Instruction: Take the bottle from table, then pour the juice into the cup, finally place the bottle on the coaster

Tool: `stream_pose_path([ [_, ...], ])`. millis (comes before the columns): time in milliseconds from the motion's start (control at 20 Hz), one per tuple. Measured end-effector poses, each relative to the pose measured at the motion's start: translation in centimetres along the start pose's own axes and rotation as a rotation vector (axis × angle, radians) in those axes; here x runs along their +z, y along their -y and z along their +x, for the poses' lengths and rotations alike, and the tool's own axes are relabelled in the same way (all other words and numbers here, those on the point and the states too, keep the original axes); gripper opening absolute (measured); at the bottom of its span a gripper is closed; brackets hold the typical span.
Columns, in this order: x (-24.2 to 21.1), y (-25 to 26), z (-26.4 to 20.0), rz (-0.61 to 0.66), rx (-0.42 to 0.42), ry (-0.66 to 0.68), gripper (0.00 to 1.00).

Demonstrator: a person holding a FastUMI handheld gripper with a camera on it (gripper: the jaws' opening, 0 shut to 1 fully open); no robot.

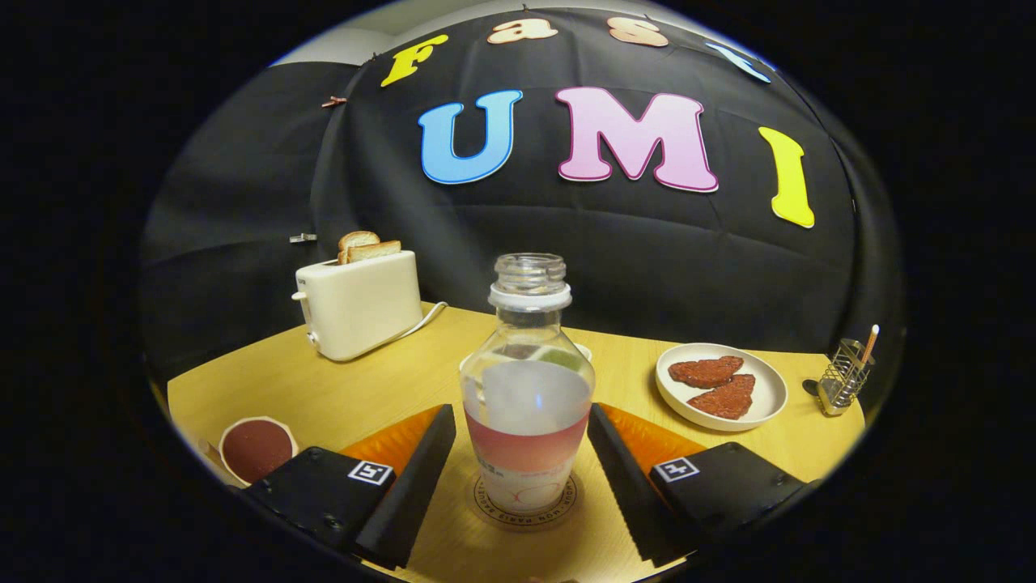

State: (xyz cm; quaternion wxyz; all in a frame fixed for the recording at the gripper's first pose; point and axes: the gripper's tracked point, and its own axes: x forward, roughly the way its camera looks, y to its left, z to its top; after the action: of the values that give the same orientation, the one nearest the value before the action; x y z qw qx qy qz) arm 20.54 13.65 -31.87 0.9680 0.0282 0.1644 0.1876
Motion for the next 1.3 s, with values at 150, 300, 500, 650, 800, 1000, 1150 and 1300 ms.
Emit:
stream_pose_path([
  [150,0.1,-0.6,-1.5,0.017,0.006,-0.01,0.98],
  [300,-0.2,-0.9,-4.2,0.025,-0.001,-0.048,0.98],
  [500,3.2,0.0,-10.0,0.044,-0.065,-0.002,0.98],
  [650,7.1,0.8,-14.7,0.021,-0.126,0.049,0.98],
  [800,12.2,1.7,-20.2,0.022,-0.203,0.104,0.98],
  [1000,18.5,3.0,-26.7,-0.005,-0.327,0.185,0.97],
  [1150,21.1,3.5,-30.6,-0.033,-0.397,0.214,0.97],
  [1300,22.2,3.2,-33.6,-0.045,-0.445,0.219,0.97],
])
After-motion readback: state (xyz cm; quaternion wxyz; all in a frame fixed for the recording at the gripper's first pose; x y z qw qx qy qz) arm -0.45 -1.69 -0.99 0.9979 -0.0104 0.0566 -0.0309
